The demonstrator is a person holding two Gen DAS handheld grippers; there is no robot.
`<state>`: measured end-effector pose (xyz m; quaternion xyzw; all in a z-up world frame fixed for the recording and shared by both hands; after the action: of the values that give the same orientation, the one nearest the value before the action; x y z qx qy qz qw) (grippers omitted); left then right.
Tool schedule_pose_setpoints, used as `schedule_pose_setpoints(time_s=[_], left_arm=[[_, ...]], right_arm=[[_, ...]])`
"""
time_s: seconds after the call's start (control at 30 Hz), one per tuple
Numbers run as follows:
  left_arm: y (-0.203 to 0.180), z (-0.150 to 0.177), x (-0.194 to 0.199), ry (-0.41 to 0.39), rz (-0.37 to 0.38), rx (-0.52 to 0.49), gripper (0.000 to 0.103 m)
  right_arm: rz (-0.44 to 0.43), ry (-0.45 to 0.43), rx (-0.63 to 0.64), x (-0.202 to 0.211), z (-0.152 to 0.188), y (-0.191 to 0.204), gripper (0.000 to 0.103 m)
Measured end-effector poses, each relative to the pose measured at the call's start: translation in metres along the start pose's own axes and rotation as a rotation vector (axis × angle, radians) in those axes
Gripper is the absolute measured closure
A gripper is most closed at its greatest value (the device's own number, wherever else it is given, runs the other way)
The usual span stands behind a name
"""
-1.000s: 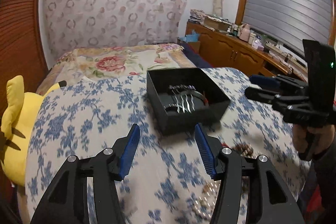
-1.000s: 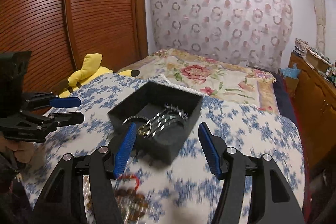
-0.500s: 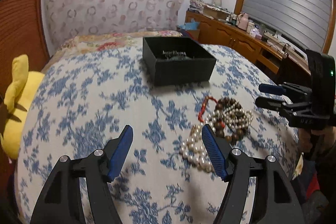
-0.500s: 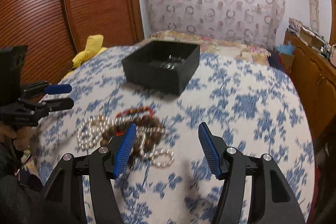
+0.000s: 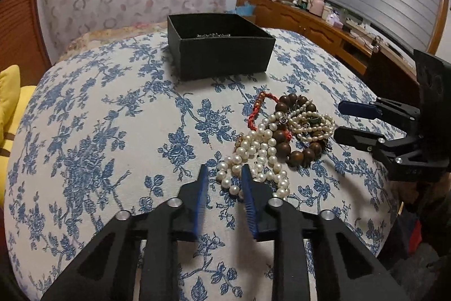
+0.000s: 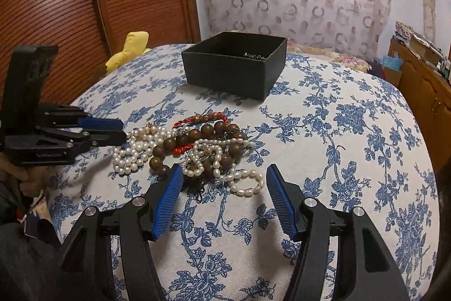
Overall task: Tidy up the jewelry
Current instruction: 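Grasp a pearl necklace with the left tool while the right tool grasps a bead bracelet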
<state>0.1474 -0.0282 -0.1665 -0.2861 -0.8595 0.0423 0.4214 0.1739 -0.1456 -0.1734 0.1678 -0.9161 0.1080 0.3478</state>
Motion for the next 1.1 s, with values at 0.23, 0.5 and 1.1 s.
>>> schedule_pose_setpoints(time_s=[0.23,0.5,1.1], left_arm=[[0.002,-0.005,-0.007,0.022,-0.079,-0.027,0.084],[0.002,-0.009,-0.011,0.035,-0.104,-0.062,0.096],[-0.021,-0.055,0.085,-0.259,-0.075,-0.056,0.097]], right_arm=[[-0.005,-0.012,-0.009,0.001,0.000,-0.001,0.039],[-0.007,-0.013,-0.013,0.001,0.000,-0.001,0.039],[-0.016,0.005,-0.003,-0.003,0.002,0.001,0.039]])
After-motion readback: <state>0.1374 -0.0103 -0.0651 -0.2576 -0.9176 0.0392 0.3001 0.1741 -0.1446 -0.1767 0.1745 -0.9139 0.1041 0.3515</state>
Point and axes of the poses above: each gripper's, at about its wrist camera, not at the fingertips, and x roughly against the way its jaws point, y to its left, z to its underside, the point moved 9 cm from there along -x, roughly the way its jaws point, and after that the axes turned 15 degrees about z, right-handed, at the moved point
